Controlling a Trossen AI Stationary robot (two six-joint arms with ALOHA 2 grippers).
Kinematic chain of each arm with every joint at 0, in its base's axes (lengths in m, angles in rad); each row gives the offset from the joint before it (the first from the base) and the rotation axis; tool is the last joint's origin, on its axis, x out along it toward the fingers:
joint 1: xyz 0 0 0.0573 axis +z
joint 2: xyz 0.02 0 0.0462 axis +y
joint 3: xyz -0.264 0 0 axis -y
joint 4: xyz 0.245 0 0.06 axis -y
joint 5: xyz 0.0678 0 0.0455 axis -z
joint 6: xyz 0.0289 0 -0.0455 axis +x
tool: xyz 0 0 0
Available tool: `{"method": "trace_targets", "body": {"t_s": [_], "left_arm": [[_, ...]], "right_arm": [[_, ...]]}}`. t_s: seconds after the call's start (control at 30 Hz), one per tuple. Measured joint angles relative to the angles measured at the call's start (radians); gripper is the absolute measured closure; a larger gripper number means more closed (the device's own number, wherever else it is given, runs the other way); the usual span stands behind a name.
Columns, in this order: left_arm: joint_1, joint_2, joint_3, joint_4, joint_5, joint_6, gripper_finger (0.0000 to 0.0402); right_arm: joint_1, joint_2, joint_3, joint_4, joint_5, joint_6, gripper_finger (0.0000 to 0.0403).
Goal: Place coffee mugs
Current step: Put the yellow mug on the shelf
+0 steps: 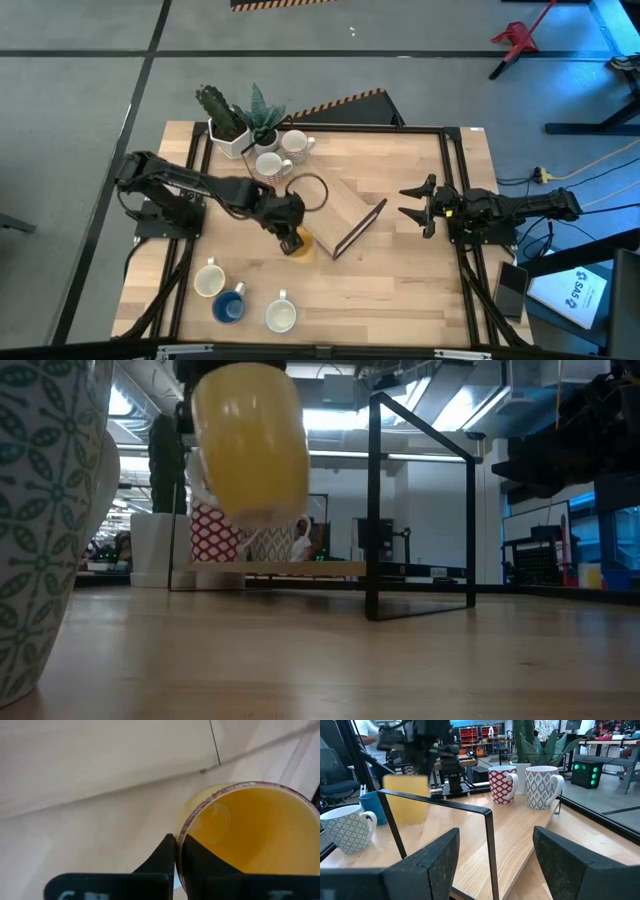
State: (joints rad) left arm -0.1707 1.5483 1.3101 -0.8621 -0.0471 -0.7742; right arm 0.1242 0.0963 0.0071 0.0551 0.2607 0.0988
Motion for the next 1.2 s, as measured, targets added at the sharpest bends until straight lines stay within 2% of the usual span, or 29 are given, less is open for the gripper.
{"method": "trace_targets", "body": {"t_s": [0.17, 0.37, 0.67, 0.93, 1.2], "left_arm": [[0.068, -0.038, 0.0, -0.001, -0.058, -0.002, 0.0393], [0.157, -0.034, 0.028, 0.026, -0.069, 0.021, 0.0393], [0.221, -0.031, 0.139, 0.073, -0.136, 0.051, 0.0394], [0.28, -0.014, 0.15, 0.073, -0.191, 0.065, 0.0394], [0.353, 0.094, 0.148, 0.073, -0.097, 0.183, 0.0394]], "right_arm": [[0.0, 0.0, 0.0, 0.0, 0.0, 0.0, 0.0162], [0.0, 0.0, 0.0, 0.0, 0.0, -0.001, 0.0162], [0.0, 0.0, 0.0, 0.0, 0.005, -0.003, 0.0162], [0.0, 0.0, 0.0, 0.0, 0.007, -0.003, 0.0162], [0.0, 0.0, 0.0, 0.0, 0.007, -0.003, 0.0162]]}}
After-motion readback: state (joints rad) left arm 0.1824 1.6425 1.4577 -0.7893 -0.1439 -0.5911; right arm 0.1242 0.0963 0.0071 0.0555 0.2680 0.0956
